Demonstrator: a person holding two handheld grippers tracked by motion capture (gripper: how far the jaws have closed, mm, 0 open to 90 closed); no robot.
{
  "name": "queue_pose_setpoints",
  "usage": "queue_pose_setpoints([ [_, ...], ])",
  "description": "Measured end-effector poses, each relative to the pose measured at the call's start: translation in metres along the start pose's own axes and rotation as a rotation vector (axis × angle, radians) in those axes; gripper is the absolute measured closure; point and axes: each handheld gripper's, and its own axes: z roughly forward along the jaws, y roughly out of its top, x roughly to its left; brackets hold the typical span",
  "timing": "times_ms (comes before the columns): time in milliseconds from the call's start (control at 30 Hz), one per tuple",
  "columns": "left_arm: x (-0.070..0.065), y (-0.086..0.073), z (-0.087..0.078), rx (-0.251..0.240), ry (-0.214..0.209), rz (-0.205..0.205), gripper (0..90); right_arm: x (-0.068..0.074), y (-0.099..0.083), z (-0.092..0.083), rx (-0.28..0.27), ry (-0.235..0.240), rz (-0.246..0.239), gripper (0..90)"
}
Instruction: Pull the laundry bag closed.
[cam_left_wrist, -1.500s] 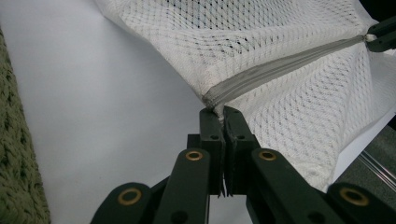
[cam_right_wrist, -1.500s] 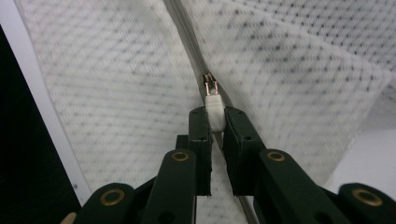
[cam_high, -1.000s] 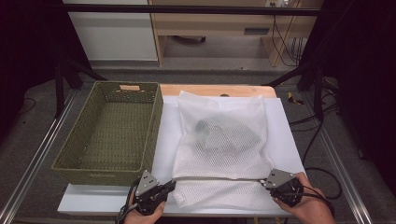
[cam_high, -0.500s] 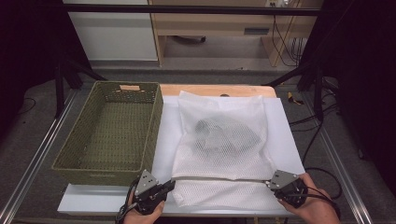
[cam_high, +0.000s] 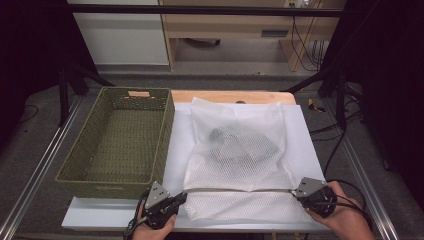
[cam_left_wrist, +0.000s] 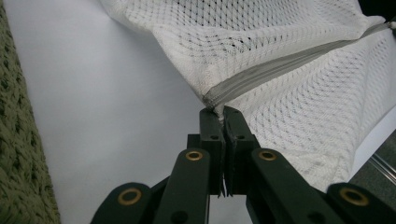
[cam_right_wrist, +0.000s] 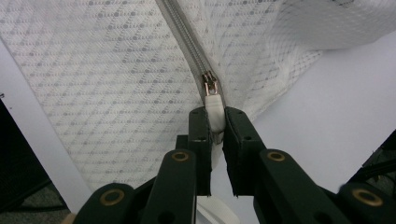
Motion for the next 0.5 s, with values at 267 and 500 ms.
queue_pose_setpoints([
  [267, 0.001, -0.001, 0.002, 0.012, 0.016, 0.006, 88.2, -0.005, -0.007, 0.004, 0.025, 0.001, 0.012, 81.7],
  [500, -0.001, -0.002, 0.003, 0.018, 0.023, 0.007, 88.2, -0.01, -0.018, 0.006, 0.04, -0.004, 0.033, 81.7],
])
